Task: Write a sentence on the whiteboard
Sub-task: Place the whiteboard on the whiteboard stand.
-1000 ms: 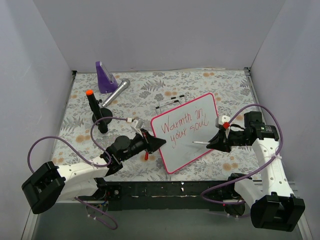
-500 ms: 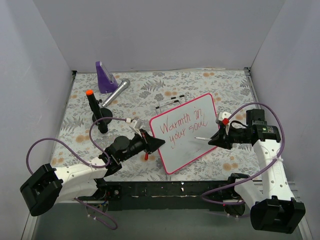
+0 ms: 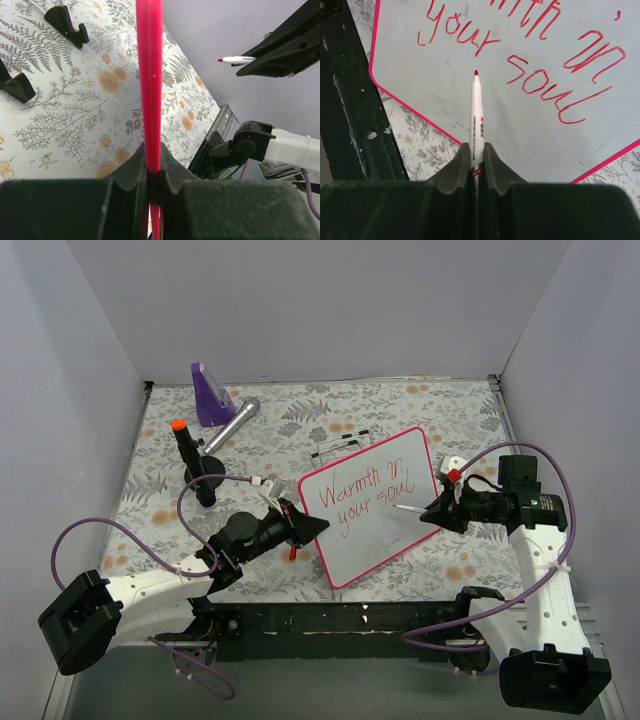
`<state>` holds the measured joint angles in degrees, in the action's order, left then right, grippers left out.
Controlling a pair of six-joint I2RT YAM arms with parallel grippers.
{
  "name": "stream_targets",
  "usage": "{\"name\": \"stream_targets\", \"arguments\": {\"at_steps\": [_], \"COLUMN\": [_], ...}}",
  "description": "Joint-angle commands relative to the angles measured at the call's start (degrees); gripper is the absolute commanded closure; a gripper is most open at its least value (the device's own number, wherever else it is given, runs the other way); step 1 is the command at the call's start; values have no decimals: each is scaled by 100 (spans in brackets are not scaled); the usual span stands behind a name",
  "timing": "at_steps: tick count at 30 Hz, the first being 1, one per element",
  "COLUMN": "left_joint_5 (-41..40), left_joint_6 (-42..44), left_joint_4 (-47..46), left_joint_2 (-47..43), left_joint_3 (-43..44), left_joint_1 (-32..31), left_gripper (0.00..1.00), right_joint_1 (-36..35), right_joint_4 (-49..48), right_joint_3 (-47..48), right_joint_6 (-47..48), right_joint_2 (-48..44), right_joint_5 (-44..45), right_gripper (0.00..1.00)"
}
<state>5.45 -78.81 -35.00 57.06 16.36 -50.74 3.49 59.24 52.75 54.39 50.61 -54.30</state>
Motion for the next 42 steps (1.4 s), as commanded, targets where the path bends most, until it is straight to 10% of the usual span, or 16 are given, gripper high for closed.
{"name": "stream_targets", "arguments": {"at_steps": [1,42], "left_joint_5": [175,96], "left_joint_6": [190,427], "left_joint_4": [-183,310], "left_joint_2": [-98,-590], "left_joint_3": [262,386], "left_joint_1": [20,38], "left_gripper": [100,100], "right_joint_1": [47,91], "right_joint_4": [-141,96], "right_joint_3": [227,183], "right_joint_6": [-192,-16], "right_joint_2": [-86,-157], "right_joint_5": [-72,-564], "right_gripper": [99,99]}}
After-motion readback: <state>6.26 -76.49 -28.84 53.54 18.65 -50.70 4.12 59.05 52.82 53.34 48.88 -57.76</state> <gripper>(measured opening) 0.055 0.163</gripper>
